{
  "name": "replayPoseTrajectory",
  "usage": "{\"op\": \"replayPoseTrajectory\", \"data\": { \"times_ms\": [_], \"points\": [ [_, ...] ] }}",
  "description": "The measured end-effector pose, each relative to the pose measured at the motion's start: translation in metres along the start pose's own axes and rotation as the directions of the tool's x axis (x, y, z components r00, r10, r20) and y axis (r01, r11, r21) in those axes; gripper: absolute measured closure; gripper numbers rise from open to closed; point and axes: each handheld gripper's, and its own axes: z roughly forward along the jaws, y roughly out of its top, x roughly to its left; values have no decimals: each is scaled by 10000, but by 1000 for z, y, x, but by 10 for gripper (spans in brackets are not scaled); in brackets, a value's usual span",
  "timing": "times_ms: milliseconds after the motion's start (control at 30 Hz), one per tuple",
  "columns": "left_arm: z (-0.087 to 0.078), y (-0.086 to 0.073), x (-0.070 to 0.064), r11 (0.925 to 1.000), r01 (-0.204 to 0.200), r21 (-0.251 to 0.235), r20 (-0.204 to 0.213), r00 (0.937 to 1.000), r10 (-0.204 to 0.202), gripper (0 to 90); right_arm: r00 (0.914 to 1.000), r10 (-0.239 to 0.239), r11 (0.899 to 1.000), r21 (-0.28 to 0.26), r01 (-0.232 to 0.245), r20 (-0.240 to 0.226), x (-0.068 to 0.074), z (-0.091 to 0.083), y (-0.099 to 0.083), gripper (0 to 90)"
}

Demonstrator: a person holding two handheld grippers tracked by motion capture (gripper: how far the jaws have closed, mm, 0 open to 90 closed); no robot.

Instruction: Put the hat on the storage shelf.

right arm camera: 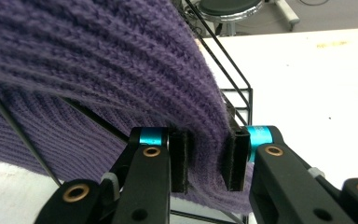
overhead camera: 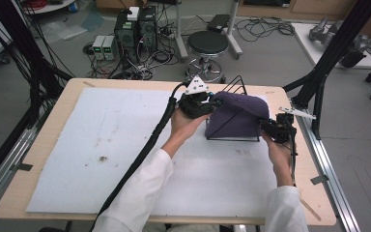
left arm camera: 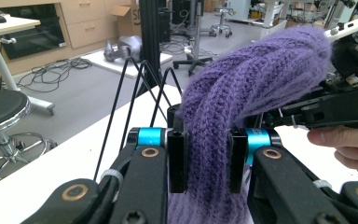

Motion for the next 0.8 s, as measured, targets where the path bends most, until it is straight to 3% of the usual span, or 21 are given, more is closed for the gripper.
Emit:
{"op": "replayPoseTrajectory", "data": {
  "times_ms": [200, 433, 533, 633, 767, 800],
  "points": [
    [2, -2, 1, 9998, 208, 23, 39, 9998, -208, 737, 10000, 39, 9997, 247, -40, 23, 0, 3, -1, 766],
    [3, -3, 0, 9998, 174, 24, 83, 9998, -175, 733, 9999, 140, 9992, 371, -143, 89, -1, 3, -2, 747],
    [3, -3, 0, 9999, 94, 51, -45, 9999, -93, 717, 9998, 209, 9991, 371, -210, 31, -2, 3, -2, 672],
    [3, -3, -1, 10000, -71, 30, -220, 9997, 72, 677, 9993, 297, 9990, 319, -304, 226, -3, 1, -2, 521],
    [2, -3, -2, 9998, -125, -155, -458, 9989, 118, 554, 9990, 436, 9990, -31, -436, 11, -5, -6, 0, 385],
    [2, -3, -2, 9997, -121, -224, -460, 9989, 110, 554, 9990, 436, 9990, -31, -436, 11, -5, -6, 0, 385]
  ]
}}
